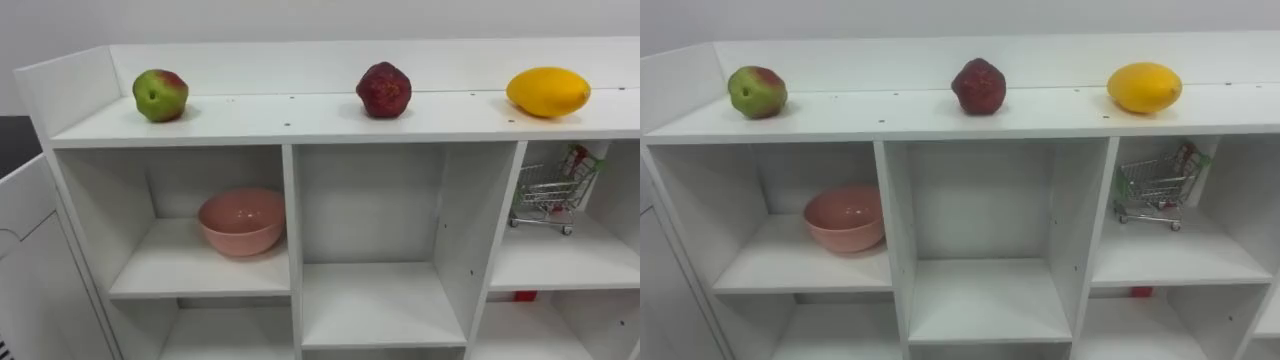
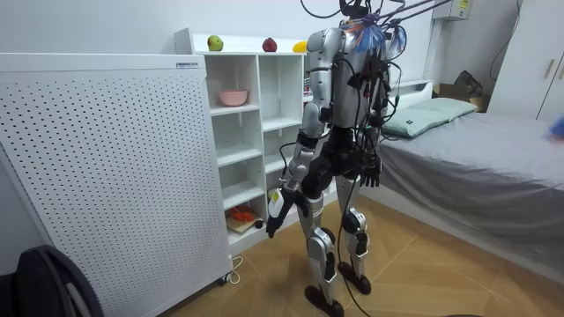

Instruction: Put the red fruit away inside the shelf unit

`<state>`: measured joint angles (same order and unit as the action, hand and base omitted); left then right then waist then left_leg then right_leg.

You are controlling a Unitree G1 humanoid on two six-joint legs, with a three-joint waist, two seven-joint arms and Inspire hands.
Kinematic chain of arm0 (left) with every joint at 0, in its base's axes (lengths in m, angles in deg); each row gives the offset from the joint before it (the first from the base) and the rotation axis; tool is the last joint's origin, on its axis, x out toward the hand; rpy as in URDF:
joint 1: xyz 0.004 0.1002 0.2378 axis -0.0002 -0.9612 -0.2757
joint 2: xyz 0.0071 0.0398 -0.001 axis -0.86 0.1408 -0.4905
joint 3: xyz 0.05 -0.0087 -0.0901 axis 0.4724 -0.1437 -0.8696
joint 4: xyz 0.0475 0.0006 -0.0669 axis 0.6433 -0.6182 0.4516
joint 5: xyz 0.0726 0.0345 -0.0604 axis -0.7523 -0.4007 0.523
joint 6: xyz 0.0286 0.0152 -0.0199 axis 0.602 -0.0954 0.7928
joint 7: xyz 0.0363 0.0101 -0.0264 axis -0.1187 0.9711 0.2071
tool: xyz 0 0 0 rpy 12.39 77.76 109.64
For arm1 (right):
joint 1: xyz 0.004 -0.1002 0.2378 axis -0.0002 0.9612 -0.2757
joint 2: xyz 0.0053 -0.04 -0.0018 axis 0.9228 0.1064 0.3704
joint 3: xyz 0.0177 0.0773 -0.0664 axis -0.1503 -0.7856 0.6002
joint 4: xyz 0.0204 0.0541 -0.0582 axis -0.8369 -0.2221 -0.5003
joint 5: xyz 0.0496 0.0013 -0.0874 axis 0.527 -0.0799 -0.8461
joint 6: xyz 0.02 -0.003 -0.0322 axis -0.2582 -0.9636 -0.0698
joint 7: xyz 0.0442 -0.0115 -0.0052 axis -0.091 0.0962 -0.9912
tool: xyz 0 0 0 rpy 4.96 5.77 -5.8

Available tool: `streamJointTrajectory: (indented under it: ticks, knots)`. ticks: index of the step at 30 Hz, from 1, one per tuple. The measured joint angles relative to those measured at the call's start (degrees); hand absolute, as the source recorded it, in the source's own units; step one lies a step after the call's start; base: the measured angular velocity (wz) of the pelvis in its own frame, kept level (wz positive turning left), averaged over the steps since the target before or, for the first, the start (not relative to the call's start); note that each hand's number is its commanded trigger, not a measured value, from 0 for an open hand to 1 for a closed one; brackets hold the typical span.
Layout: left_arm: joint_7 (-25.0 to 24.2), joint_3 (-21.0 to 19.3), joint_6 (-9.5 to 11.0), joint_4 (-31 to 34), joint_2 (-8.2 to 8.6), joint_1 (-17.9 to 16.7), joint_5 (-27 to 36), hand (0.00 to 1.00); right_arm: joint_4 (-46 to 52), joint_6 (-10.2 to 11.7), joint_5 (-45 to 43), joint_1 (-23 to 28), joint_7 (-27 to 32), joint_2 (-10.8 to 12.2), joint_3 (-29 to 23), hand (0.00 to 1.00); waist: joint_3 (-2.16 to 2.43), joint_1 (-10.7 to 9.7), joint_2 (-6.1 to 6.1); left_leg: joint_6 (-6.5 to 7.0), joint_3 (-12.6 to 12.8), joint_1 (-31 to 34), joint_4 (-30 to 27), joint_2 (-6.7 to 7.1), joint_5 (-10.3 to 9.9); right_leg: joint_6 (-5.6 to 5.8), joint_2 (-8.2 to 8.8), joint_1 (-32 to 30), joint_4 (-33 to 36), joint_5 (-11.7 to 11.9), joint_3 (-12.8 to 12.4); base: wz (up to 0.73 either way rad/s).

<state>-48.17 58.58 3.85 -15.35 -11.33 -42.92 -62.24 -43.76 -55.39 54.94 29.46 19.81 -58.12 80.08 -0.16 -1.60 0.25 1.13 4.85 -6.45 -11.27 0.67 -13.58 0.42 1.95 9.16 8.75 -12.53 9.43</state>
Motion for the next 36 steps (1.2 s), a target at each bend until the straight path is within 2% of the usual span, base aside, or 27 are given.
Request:
streamJointTrajectory:
  ticks: [5, 10, 15, 18, 21, 22, 25, 29, 30, 36]
  knots:
    - [-0.2, 0.11, 0.0, 0.04, 0.01, -0.36, 0.31, 0.0, 0.07, 0.03, 0.39, -0.34, -0.02, 0.0, 0.02, 0.0, 0.13, 0.08, 0.06, 0.0, 0.02, -0.12, -0.06, 0.01, 0.0, 0.0, -0.01, 0.1, 0.03, 0.0, -0.2, 0.0]
    - [-0.18, 0.01, -0.02, 0.04, -0.03, -0.42, 0.26, 0.0, 0.2, 0.06, 3.63, -0.29, -0.02, 0.0, 0.27, 0.0, 0.13, 0.26, -0.01, 0.04, 0.35, -0.19, -0.01, -0.05, 0.02, 0.0, -0.14, -0.04, 0.02, 0.0, -1.45, -0.04]
    - [-0.12, -0.59, 0.26, 0.01, -0.11, -0.28, 0.26, 0.0, 0.5, 0.51, 18.14, 0.01, 0.33, -0.02, -1.53, 0.0, 0.11, 0.16, 0.04, 0.08, 0.5, -0.19, 0.03, -0.1, 0.05, -0.01, -0.2, -0.12, -0.02, 0.05, -1.74, -0.01]
    - [-0.13, -2.54, 1.48, 0.01, -0.12, -0.42, 0.25, 0.0, 0.5, 2.5, 27.5, 0.04, -0.08, 0.0, -4.43, 0.0, 0.11, -0.15, 0.07, 0.08, 0.8, -0.31, 0.0, -0.16, 0.05, -0.07, -0.32, -0.15, -0.07, 0.1, -2.29, -0.04]
    - [-0.12, -5.48, 2.44, 0.12, -0.04, -1.06, -0.12, 0.0, 0.7, 3.25, 36.92, -0.61, -0.13, -0.25, -11.07, 0.0, 0.12, -1.22, 0.09, 0.09, 0.8, -0.28, 0.1, -0.12, 0.05, -0.05, -0.28, -0.16, -0.07, 0.1, -1.93, 0.0]
    - [-0.12, -6.6, 2.66, 0.3, -0.12, -1.15, -0.01, 0.0, 1.16, 3.22, 40.74, -1.04, 0.09, -0.48, -14.04, 0.0, 0.32, -1.67, 0.46, 0.09, 0.84, -0.37, 0.18, -0.09, 0.05, -0.05, -0.29, -0.12, 0.03, 0.1, -2.0, 0.0]
    - [-0.03, -9.21, 3.76, 0.3, -0.41, -1.37, 0.25, 0.0, 5.61, 3.58, 48.2, -1.28, 0.92, -0.86, -19.62, 0.0, 0.27, -2.28, 0.42, 0.13, 1.08, -0.72, 0.4, -0.07, 0.08, -0.05, -0.3, -0.05, 0.02, 0.1, -2.58, -0.05]
    - [-0.03, -10.15, 4.73, 0.55, -1.24, -1.41, 0.43, 0.0, 13.13, 5.09, 53.08, -1.48, 2.95, -1.13, -22.55, 0.0, 0.2, -2.82, 0.62, 0.15, 1.32, -1.04, 0.51, -0.04, 0.09, -0.03, -0.29, -0.09, -0.02, 0.09, -3.02, -0.05]
    - [-0.03, -10.18, 4.73, 0.8, -1.25, -1.41, 0.42, 0.0, 14.18, 5.17, 53.33, -1.63, 3.55, -1.16, -23.06, 0.0, 0.35, -2.72, 0.95, 0.15, 1.35, -1.02, 0.51, -0.03, 0.09, 0.0, -0.29, -0.17, 0.05, 0.07, -3.01, -0.04]
    - [0.13, -10.17, 5.09, 3.51, -1.34, -1.92, 0.4, 0.0, 33.98, 5.81, 49.3, -3.39, 14.02, -1.54, -24.93, 0.0, 0.41, -2.7, 1.77, 0.39, 1.76, -0.14, 0.63, 0.01, 0.33, 0.07, -0.21, -1.46, 1.06, 0.08, -3.19, -0.02]
